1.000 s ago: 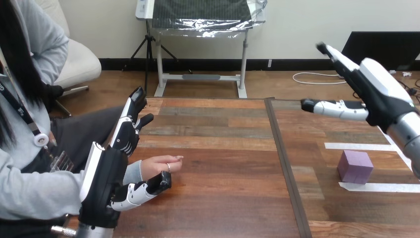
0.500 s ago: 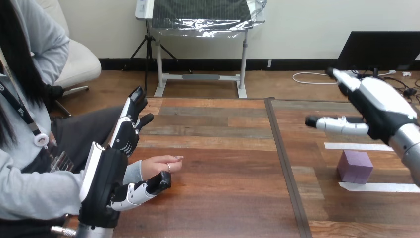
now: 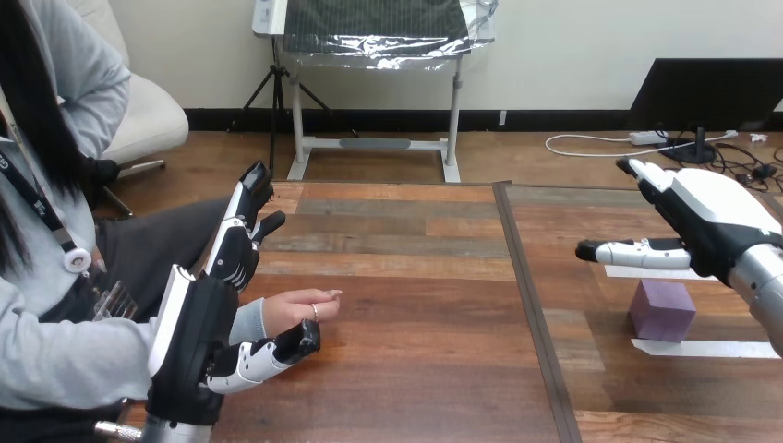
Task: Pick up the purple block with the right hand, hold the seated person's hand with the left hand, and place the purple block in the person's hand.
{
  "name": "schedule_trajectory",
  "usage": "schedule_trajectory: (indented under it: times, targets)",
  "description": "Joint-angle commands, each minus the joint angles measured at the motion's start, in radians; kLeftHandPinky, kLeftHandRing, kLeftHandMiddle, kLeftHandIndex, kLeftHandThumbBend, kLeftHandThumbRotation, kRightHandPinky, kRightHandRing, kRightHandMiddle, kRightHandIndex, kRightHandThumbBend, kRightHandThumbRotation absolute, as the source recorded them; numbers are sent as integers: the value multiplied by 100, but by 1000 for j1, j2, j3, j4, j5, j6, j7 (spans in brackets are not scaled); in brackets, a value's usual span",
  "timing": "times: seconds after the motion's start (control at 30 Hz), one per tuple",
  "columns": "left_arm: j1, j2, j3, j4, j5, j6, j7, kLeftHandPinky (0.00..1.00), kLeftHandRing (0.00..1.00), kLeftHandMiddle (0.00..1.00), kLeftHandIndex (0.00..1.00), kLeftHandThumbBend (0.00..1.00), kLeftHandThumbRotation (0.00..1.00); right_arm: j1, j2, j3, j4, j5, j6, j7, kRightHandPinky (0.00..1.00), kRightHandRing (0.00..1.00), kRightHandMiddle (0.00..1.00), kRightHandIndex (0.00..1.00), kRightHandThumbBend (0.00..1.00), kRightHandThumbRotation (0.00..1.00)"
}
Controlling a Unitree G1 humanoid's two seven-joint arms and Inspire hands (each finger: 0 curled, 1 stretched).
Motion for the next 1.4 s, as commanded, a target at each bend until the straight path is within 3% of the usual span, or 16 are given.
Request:
schedule_trajectory:
  times: [0.0,0.83,1.37]
  targets:
    - [-31,2,8,-36,-12,-15,2,91,99,100,100,100,70,-109,-41,10,6,-1,19,-16,100,100,100,100,100,88]
    - [-13,6,10,-46,-9,-15,4,93,100,100,100,100,70,-93,-57,64,30,-9,134,63,100,100,100,100,100,86]
    - [-2,11,5,-63,-17,-14,-1,94,100,100,100,100,69,-66,-65,79,37,-8,158,97,100,100,100,100,100,85]
